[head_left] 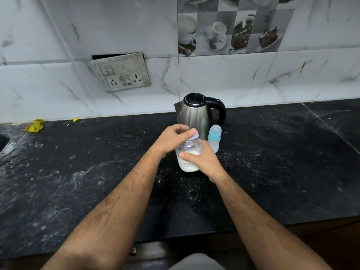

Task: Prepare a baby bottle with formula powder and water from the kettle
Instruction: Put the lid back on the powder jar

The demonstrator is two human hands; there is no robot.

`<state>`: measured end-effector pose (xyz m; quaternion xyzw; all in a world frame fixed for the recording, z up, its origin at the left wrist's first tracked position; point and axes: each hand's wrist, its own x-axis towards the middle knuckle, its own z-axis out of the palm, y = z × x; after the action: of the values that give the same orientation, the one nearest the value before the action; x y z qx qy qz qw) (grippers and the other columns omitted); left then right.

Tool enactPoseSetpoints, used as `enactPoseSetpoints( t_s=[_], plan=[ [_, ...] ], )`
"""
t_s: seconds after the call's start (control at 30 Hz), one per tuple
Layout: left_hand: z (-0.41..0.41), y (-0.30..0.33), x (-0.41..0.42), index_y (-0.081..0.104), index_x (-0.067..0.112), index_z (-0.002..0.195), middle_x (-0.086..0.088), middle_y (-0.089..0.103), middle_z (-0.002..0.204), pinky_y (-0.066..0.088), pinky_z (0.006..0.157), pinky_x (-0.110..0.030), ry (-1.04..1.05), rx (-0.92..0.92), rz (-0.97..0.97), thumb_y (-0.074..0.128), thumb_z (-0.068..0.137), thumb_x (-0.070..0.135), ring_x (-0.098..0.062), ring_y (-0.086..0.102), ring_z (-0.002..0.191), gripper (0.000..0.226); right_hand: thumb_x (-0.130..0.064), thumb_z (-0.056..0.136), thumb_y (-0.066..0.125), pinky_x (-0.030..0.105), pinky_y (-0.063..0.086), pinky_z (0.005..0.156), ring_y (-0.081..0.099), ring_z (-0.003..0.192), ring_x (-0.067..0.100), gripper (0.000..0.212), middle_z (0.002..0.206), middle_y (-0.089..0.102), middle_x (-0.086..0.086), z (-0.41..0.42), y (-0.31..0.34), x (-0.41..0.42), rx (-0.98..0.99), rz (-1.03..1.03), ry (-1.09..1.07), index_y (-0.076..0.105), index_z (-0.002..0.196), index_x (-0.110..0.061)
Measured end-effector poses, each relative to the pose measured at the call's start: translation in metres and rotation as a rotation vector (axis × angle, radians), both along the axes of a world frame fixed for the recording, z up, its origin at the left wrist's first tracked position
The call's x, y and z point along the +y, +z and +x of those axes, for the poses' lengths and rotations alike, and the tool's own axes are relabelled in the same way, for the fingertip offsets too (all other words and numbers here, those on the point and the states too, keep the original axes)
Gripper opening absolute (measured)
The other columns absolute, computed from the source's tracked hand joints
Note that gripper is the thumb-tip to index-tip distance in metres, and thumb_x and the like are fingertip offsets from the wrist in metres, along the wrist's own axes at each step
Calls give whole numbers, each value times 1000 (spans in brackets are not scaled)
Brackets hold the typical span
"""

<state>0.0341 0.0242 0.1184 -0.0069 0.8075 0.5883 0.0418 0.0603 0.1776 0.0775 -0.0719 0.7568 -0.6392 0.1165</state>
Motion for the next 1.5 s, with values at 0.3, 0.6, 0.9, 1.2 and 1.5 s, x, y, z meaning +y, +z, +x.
enactPoseSetpoints(
  t_s=[0.3,0.6,0.9,1.2,1.5],
  plan=[
    [5,3,-7,52,13,135,-4,71,115,54,92,-29,-117,-127,167,77,83,22,-11,70,98,58,-13,88,71,32,57,88,70,103,19,28,112,74,6,11,9,9,-84,-237,113,66,115,-19],
    [7,12,-5,52,13,139,-8,64,129,45,105,-29,-112,-185,99,71,88,30,-12,63,111,57,-30,73,83,40,55,94,70,101,18,45,108,73,2,12,4,11,21,-58,-43,64,113,-24],
    [6,11,24,69,27,99,4,75,99,57,93,-41,102,-68,11,80,50,50,-13,72,93,55,-52,51,83,36,57,88,68,95,6,72,103,70,-11,9,6,2,38,177,-151,53,113,-31],
    [15,11,25,73,32,90,7,75,95,57,92,-43,96,20,27,78,52,47,-13,72,93,41,-39,54,82,39,56,94,68,100,6,70,108,71,-7,9,0,4,39,49,-67,55,117,-26],
    [24,2,15,47,17,141,1,58,129,45,104,-31,94,-24,176,60,92,48,-9,57,114,59,-33,62,87,36,53,97,66,106,7,72,117,67,-6,7,-12,6,7,37,11,51,124,-24]
  ],
)
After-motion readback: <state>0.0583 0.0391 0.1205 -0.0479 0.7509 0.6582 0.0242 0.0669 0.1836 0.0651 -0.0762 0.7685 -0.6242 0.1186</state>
